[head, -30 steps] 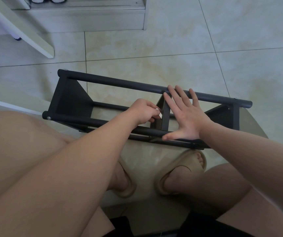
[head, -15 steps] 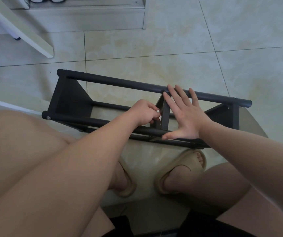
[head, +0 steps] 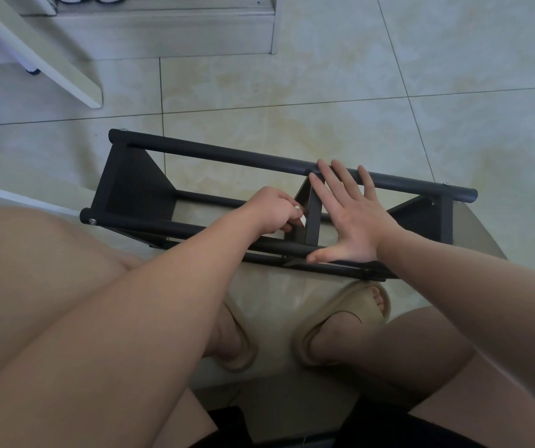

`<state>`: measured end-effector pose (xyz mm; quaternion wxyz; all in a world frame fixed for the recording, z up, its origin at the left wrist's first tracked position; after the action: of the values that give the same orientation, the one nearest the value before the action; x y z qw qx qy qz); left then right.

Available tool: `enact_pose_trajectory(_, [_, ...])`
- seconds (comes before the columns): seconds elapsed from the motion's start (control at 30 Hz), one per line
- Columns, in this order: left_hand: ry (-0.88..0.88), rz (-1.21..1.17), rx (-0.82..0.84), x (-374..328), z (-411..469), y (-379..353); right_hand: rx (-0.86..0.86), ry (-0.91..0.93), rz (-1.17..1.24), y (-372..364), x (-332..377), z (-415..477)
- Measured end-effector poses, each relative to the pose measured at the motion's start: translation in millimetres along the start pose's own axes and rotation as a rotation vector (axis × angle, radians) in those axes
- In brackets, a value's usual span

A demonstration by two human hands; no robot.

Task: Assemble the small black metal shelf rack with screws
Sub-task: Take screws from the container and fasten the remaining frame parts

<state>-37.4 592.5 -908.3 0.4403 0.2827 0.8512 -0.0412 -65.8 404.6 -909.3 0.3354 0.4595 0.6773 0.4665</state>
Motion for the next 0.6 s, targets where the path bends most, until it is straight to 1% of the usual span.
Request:
enact_pose_trajectory(0.3, [0.05, -0.037, 0.034, 1.1, 2.0, 1.7, 0.0, 0.004, -0.006, -0.1, 0.0, 0.0])
enact_pose_trajectory(0.6, [0.113, 0.023, 0.108, -4.2, -0.5, 0.9, 0.009, 0.0, -0.009, 1.4, 0.5, -0.5])
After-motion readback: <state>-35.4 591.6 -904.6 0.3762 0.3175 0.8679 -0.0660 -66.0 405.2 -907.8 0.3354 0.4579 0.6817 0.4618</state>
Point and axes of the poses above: each hand's wrist, its own z-axis towards the middle knuckle, its own y-axis out of the back of the hand, x = y × z, the point moved 1 cm from there along z, towards the middle knuckle, and after that the axes turned 8 degrees about -y, right-handed, at the moved point
